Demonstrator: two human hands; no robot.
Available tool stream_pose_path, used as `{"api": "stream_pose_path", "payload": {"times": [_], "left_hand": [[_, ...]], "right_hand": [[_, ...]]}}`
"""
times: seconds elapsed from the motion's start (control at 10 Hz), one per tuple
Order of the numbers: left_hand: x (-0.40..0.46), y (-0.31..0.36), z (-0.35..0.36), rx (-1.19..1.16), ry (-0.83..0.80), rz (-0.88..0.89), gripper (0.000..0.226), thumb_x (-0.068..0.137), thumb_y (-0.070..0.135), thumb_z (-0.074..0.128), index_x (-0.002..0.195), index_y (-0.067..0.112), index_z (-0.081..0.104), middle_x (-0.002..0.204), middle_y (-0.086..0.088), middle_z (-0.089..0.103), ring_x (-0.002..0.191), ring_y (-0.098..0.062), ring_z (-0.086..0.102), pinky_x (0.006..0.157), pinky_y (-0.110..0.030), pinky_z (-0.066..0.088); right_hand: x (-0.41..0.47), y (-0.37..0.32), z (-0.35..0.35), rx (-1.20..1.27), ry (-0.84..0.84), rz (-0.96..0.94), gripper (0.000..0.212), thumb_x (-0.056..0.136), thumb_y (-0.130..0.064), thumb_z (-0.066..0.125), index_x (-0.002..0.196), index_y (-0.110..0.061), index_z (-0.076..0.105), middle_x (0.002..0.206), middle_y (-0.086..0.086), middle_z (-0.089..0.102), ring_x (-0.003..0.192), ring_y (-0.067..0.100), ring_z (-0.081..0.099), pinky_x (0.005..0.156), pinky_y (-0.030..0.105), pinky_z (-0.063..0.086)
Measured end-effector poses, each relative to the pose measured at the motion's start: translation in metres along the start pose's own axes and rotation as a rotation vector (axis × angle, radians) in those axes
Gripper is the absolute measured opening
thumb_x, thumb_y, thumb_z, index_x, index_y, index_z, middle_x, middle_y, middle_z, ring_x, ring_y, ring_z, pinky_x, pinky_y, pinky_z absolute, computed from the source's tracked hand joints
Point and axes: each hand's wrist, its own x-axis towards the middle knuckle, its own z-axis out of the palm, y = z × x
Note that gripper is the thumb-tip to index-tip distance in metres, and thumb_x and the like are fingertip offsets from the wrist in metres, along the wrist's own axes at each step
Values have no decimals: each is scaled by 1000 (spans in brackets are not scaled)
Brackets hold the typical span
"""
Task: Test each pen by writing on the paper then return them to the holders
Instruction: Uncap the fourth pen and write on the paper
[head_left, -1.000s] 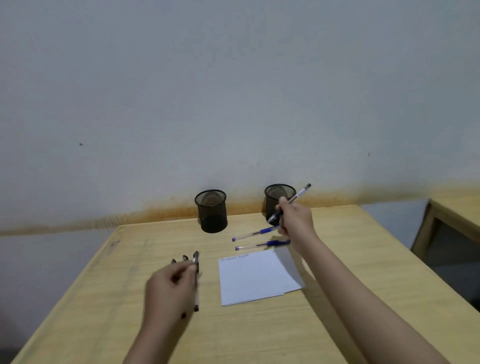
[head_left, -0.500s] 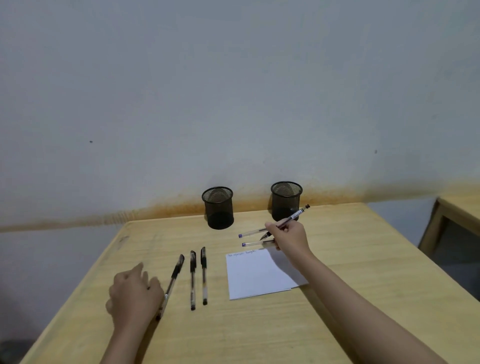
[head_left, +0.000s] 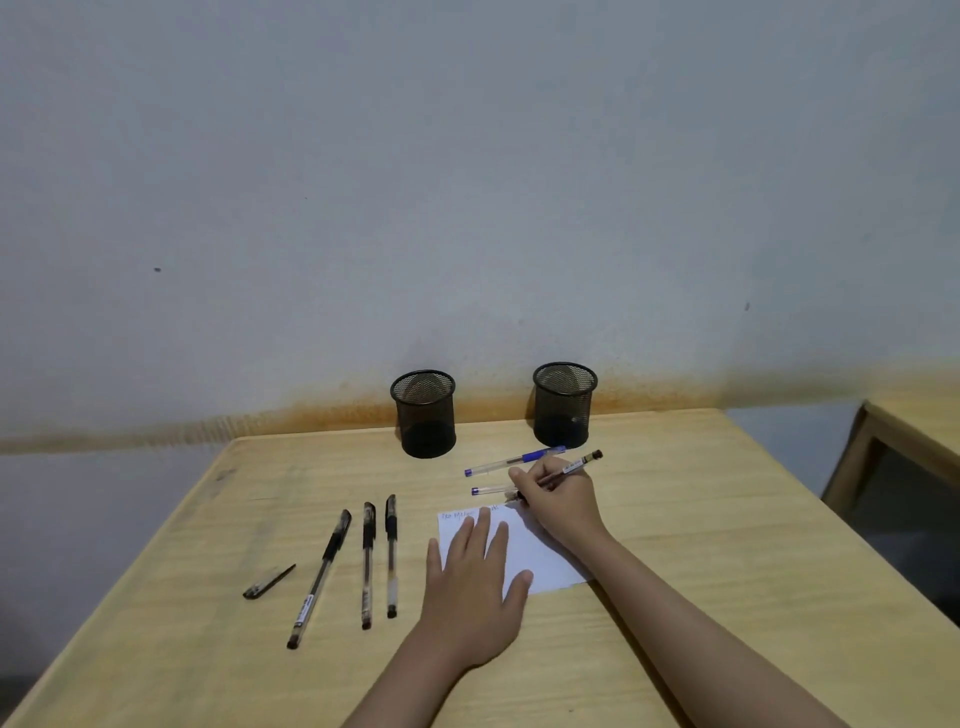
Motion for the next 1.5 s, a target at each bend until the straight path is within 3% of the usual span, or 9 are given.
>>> {"api": "stream_pose_path", "payload": {"times": [0.3, 0.5, 0.8, 0.9, 1.2, 1.5], "left_hand": [[3, 0, 7, 32, 13, -16, 63, 94, 54, 21, 149, 28, 3, 158, 7, -11, 145, -15, -11, 115, -46, -7], [5, -1, 7, 15, 13, -17, 63, 93, 55, 22, 148, 29, 6, 159, 7, -8, 146, -15, -8, 116, -47, -4], [4, -3, 9, 0, 40, -1, 66, 88, 56, 20, 147, 30, 10, 159, 8, -4, 145, -14, -5, 116, -46, -1], [5, -4, 10, -1, 49, -1, 63, 91, 55, 23, 147, 30, 9, 159, 8, -4, 145, -13, -5, 116, -46, -2], [5, -3, 11, -8, 53, -9, 62, 93, 54, 25, 147, 31, 9, 159, 9, -5, 145, -13, -6, 116, -46, -2], [4, -3, 10, -19, 47, -8, 62, 93, 54, 25, 148, 31, 8, 159, 9, -6, 145, -12, -8, 116, -46, -4]], "right_hand": [[5, 5, 8, -160, -35, 4, 24, 83, -25, 71, 71, -5, 65, 65, 6, 66, 64, 14, 63, 63, 24, 50], [4, 4, 3, -86, -3, 14, 24, 83, -21, 71, 69, -3, 63, 58, -2, 61, 58, 2, 62, 58, 17, 46], [2, 1, 5, -134, -46, 24, 24, 84, -19, 69, 63, -12, 60, 61, 1, 63, 63, 10, 61, 63, 22, 47], [1, -2, 4, -141, -30, 21, 27, 84, -19, 69, 60, -15, 58, 58, -3, 61, 60, 7, 59, 59, 16, 43], [1, -2, 4, -129, -14, 39, 26, 85, -16, 67, 61, -13, 57, 64, 10, 63, 63, 17, 60, 61, 23, 47], [1, -2, 3, -135, 28, 35, 29, 84, -13, 66, 58, -16, 54, 59, 5, 58, 60, 14, 57, 60, 21, 46]]}}
